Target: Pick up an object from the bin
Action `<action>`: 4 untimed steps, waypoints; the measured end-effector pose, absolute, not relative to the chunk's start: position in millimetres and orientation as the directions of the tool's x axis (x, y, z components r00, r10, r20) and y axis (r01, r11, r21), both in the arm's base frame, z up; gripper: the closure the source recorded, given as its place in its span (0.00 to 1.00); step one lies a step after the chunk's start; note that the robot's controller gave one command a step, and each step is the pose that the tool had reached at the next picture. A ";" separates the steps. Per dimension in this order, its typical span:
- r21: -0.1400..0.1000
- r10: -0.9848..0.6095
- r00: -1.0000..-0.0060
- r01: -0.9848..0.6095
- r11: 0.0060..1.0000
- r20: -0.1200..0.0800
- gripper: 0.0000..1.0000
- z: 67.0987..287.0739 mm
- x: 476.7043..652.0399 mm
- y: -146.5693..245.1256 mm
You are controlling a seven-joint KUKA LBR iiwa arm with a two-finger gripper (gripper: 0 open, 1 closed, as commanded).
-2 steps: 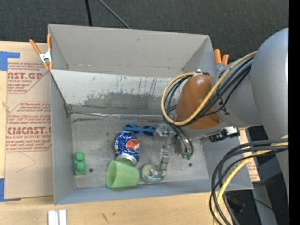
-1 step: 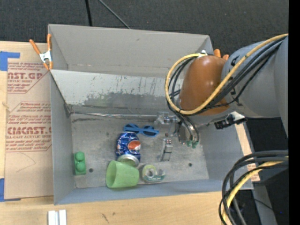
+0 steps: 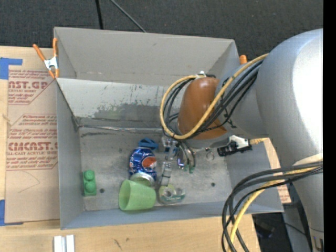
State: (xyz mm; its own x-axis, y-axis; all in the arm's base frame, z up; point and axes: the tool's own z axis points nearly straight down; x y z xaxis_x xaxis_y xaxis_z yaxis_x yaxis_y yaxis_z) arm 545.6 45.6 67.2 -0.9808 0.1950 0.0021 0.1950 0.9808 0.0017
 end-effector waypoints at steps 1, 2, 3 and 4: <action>0.000 -0.044 -0.999 -0.044 0.999 -0.007 0.00 158.7 575.2 40.7; 0.000 -0.001 -1.000 -0.001 1.000 0.003 0.00 65.2 590.7 45.1; 0.000 -0.002 -1.000 -0.002 1.000 -0.005 1.00 70.6 593.0 45.5; 0.000 -0.008 -1.000 -0.008 1.000 -0.009 1.00 247.7 531.2 14.0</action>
Offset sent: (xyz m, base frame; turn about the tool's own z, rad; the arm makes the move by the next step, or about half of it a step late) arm 0.0278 -0.0056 0.0898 -0.2395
